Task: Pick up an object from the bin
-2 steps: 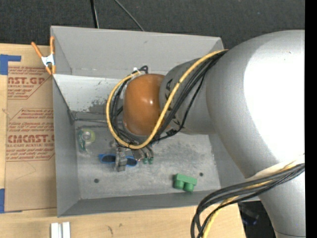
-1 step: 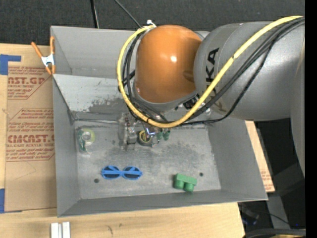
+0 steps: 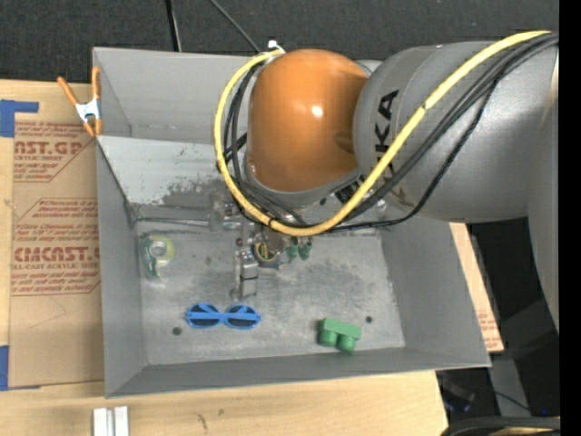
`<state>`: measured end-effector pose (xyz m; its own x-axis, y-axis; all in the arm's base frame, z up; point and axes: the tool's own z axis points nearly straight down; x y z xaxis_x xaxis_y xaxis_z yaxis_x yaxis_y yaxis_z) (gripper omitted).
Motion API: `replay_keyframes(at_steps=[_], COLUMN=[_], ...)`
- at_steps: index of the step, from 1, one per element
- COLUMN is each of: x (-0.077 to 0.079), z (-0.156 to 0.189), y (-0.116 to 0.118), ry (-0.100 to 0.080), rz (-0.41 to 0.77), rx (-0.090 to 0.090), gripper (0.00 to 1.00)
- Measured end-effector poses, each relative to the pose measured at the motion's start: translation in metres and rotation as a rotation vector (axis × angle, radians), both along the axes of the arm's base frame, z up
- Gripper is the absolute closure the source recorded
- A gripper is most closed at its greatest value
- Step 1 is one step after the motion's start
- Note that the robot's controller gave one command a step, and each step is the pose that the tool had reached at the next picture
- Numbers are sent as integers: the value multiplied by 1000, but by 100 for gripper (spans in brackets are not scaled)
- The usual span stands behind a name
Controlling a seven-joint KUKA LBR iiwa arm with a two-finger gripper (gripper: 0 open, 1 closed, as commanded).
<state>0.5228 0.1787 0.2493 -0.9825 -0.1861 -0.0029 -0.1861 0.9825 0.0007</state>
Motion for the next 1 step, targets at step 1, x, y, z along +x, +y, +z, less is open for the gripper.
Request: replay_keyframes(at_steps=[1], x=[-42], z=[-118], y=[-39], ry=[11], rz=[145], rx=[-3], gripper=[0])
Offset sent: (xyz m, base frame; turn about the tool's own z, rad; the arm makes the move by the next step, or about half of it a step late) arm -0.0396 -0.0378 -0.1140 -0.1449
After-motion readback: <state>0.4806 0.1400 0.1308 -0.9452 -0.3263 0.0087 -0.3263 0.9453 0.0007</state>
